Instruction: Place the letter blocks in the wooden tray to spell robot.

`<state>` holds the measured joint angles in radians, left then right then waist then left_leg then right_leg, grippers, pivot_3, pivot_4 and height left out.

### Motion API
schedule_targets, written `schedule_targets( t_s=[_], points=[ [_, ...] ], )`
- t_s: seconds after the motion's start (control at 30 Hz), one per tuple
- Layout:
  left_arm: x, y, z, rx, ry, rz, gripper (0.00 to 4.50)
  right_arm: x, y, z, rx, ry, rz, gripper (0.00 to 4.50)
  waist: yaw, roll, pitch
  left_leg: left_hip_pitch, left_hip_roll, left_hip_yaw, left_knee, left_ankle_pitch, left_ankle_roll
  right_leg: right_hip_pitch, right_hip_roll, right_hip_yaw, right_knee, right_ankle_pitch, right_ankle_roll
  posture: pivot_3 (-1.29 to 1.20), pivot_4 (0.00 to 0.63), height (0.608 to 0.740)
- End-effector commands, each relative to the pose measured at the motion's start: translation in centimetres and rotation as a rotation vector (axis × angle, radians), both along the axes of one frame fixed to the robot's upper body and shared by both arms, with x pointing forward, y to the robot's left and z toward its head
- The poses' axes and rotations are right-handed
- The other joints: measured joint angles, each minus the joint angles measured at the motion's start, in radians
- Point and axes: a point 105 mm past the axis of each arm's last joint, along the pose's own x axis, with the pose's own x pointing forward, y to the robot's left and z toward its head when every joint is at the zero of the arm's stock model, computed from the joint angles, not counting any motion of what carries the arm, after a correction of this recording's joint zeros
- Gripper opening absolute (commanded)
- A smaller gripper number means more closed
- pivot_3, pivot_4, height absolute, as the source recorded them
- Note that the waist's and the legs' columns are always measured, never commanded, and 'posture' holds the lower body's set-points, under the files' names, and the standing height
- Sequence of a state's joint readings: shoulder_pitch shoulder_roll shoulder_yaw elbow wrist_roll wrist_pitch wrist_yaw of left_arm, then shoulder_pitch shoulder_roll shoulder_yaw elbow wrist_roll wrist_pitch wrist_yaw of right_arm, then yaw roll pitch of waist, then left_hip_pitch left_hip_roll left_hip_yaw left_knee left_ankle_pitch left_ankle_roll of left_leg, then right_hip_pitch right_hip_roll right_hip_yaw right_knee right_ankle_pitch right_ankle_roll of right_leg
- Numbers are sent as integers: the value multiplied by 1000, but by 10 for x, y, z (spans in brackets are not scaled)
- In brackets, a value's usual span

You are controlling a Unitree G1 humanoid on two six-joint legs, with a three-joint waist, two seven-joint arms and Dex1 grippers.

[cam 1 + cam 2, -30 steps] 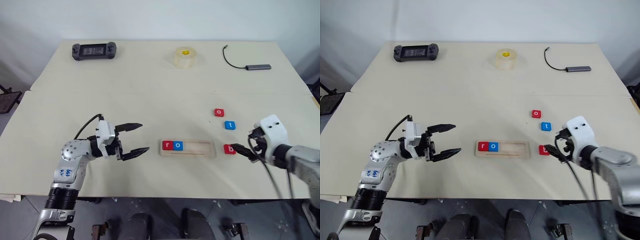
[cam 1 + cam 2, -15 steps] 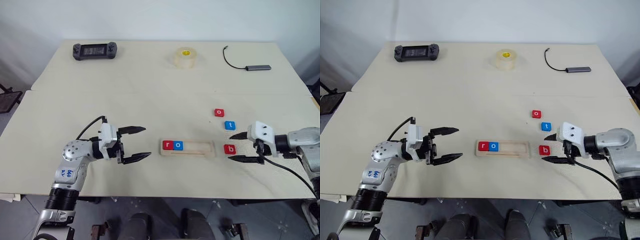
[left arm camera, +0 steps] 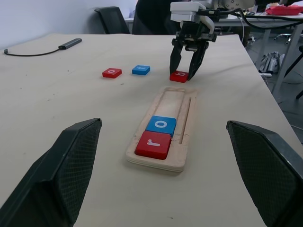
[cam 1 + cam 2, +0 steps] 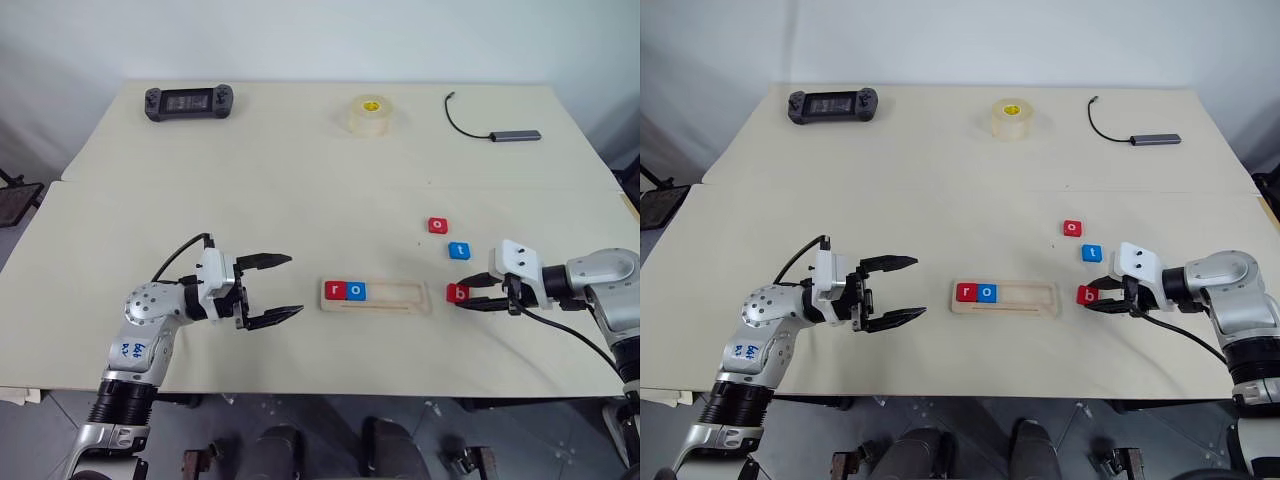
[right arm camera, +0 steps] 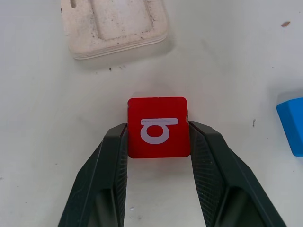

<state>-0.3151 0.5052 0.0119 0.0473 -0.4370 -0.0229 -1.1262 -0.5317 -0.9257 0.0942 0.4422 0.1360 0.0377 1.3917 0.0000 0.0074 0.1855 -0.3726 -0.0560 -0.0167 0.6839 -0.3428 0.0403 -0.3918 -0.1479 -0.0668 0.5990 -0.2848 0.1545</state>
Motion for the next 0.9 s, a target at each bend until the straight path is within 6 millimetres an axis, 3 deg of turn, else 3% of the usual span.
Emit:
schedule_targets(
  t_s=[0.03,0.2,0.37,0.6,0.83,0.9],
  points=[
    [-2,-1,8,-2,-44,-4,4500,0,16,34,32,-61,78,1467,0,0,0,0,0,0,0,0,0,0,0,0,0,0,0,0,150,740],
    [-4,0,5,-1,-42,5,4500,-6,73,53,29,-47,264,1467,-5,1,0,0,1,0,0,0,-1,-1,1,0,0,0,0,0,150,740],
    [-7,-1,3,-2,-35,8,4500,2,114,39,16,-39,310,1467,3,1,0,0,1,-1,0,-1,-2,-1,0,-1,0,0,0,0,150,740],
    [-11,1,2,-1,-29,22,4500,12,129,23,-20,-48,331,1467,5,1,0,-3,-1,-2,0,0,-1,-2,-1,-2,0,0,0,0,150,740],
    [-12,0,2,-5,-29,29,4500,10,127,18,-40,-20,337,1467,-2,1,0,-3,-1,-2,0,0,-1,-3,0,-2,0,0,0,0,150,740],
    [-12,-1,2,-6,-29,31,4500,9,126,17,-37,-3,331,2195,-2,1,0,-3,-1,-2,0,0,-1,-3,0,-2,0,0,0,0,150,740]
  ],
)
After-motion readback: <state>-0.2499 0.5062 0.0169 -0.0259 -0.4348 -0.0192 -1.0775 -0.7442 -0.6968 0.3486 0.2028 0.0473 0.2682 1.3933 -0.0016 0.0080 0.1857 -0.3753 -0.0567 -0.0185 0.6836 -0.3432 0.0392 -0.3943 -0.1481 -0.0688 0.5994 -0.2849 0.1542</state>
